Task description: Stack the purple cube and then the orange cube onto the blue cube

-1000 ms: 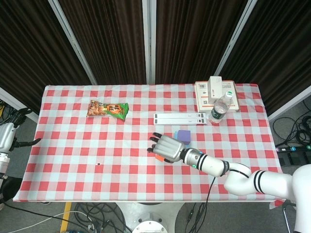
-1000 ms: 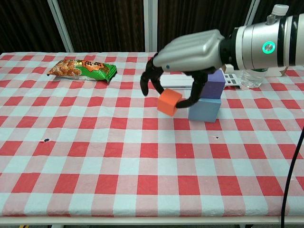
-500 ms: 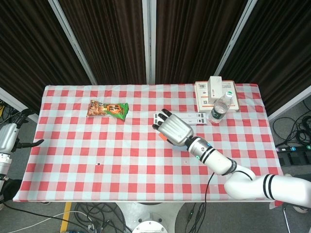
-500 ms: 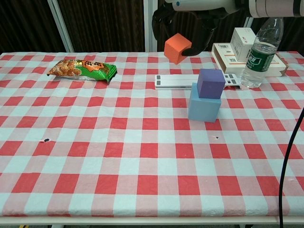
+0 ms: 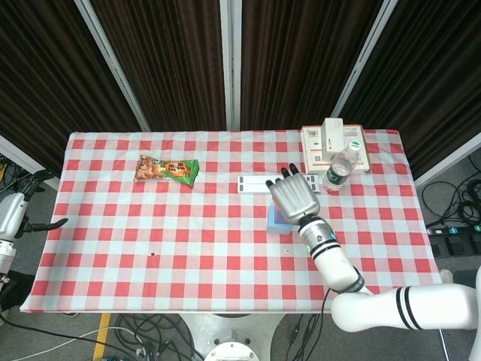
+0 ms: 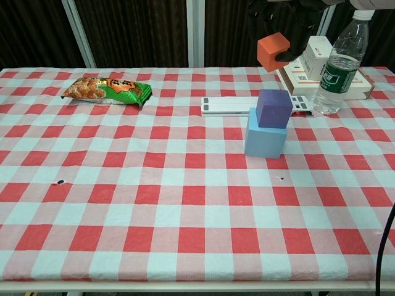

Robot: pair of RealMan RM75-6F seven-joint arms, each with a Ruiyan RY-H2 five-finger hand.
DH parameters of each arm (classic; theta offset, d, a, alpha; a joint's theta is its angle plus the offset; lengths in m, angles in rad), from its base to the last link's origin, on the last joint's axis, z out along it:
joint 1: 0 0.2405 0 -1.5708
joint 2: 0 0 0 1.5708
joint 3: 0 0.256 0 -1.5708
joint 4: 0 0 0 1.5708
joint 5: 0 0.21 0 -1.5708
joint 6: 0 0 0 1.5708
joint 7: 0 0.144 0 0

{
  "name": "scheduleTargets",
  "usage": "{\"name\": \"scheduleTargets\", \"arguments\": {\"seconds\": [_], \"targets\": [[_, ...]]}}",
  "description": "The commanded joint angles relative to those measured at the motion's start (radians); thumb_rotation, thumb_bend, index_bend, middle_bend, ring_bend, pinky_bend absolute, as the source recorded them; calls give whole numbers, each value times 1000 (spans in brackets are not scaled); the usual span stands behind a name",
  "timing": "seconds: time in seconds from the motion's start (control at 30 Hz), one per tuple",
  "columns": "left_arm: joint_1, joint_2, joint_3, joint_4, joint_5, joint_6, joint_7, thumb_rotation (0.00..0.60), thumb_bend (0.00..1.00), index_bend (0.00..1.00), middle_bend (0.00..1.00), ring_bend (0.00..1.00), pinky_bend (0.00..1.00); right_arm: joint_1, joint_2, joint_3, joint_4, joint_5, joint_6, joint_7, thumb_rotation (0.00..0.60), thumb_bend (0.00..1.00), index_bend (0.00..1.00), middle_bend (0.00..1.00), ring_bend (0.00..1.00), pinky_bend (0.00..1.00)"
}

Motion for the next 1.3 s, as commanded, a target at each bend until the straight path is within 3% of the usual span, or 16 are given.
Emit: {"name": "scheduleTargets", "arguments": {"seconds": [0.03, 0.43, 1.3], "targets": [[2, 2, 3, 0, 4, 4, -5, 600, 79, 236, 219, 157, 286, 24, -33, 4, -37, 46, 78, -49, 600, 254, 315, 447, 173, 151], [9, 3, 19, 19, 22, 22, -27, 600, 78, 236, 219, 157, 286, -23, -129, -18, -32, 63, 196, -38, 600, 256, 316, 447, 177, 151], [1, -10, 32, 47, 26, 5, -25, 600, 79, 236, 219, 157, 286, -98, -159, -4, 77, 10, 132, 16, 600, 257, 316, 444, 177, 151]]}}
